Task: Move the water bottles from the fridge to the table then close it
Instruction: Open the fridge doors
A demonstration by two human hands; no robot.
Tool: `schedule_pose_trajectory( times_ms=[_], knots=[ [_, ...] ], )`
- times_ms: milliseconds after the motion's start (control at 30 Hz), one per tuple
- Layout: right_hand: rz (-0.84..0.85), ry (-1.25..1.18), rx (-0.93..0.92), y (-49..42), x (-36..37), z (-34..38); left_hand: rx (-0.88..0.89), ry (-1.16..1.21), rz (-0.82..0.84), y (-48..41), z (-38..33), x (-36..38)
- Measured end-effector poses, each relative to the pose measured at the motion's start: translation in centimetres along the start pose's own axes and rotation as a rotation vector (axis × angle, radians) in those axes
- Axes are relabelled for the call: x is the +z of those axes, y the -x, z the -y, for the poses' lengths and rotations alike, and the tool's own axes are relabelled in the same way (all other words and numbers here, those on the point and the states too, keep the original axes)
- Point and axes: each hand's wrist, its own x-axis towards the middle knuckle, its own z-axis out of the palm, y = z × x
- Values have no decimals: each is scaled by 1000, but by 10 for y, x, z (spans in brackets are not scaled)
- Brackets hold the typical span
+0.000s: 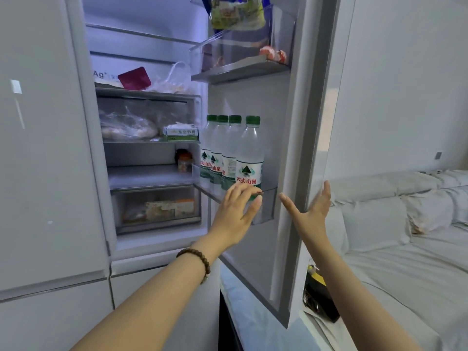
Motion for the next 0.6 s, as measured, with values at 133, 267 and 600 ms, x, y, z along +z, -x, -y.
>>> schedule_pose_trajectory(
  times_ms=[133, 267, 600],
  knots=[
    [-85, -121, -297, 22, 18, 40, -12, -83, -69, 21, 22, -17],
    [172, -234, -427, 43, 66, 90, -236, -129, -167, 58, 93, -54],
    [919, -248, 226, 136, 300, 23, -598, -439, -284, 172, 256, -191]
  ],
)
